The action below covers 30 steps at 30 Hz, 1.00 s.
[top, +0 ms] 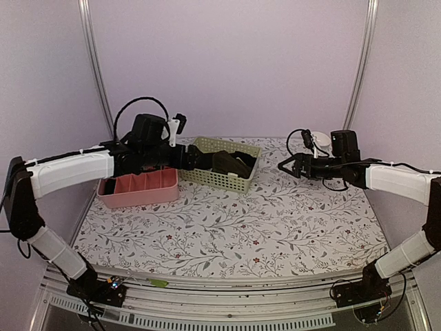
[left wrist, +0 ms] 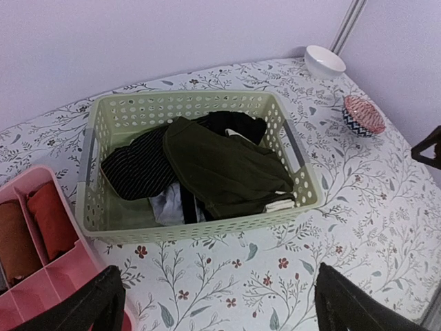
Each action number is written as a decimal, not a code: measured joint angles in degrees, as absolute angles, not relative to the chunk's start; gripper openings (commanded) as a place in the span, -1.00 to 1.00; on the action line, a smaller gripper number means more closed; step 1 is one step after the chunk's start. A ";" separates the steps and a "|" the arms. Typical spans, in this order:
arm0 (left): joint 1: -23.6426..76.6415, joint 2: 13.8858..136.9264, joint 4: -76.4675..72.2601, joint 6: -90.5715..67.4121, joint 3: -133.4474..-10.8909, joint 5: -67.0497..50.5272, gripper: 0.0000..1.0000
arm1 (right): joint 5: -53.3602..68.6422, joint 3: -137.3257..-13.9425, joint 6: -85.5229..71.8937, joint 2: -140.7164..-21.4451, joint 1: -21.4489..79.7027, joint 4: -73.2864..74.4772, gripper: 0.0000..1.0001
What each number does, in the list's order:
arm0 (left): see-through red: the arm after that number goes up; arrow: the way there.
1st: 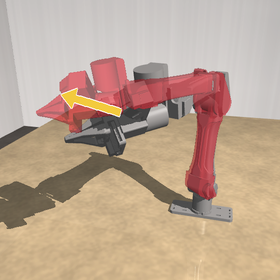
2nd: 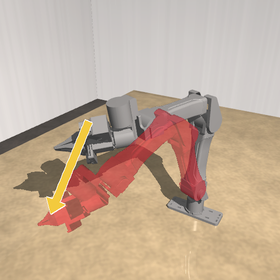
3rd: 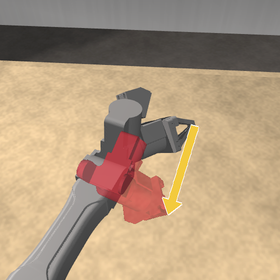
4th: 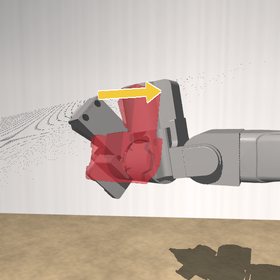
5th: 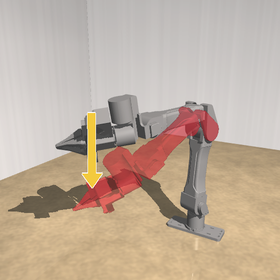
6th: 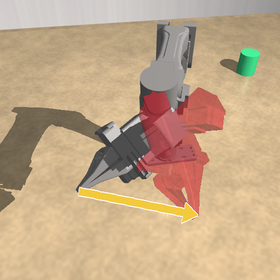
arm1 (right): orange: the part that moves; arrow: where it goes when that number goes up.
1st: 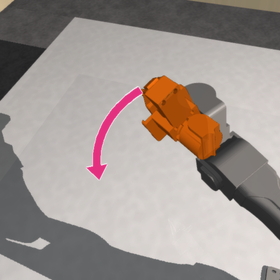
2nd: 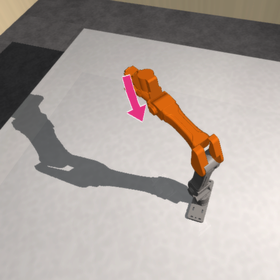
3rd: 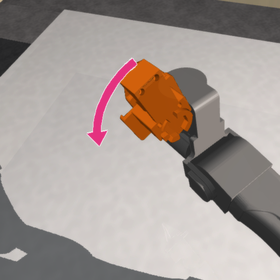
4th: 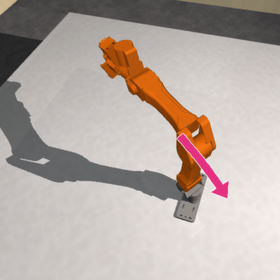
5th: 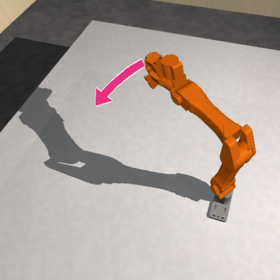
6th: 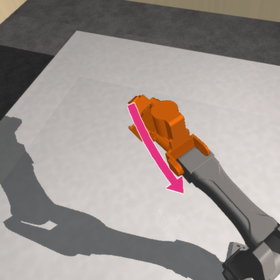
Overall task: Roll the underwear
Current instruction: Pick up the underwear from the bin.
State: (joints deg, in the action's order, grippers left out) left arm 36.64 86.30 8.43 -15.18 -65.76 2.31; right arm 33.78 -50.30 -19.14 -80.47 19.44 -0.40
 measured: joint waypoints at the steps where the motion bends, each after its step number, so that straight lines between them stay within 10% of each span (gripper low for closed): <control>1: 36.62 89.10 8.84 -15.07 -68.16 2.31 0.92 | 33.78 -50.39 -19.07 -80.53 19.44 -0.38 0.98; 10: 36.58 108.77 13.98 -12.78 -89.93 0.19 0.91 | 33.76 -50.39 -18.57 -80.53 19.44 -0.23 0.98; 30: 36.34 137.25 25.26 -10.13 -116.14 -5.96 -0.09 | 33.78 -50.13 -18.57 -80.53 19.44 -0.25 0.98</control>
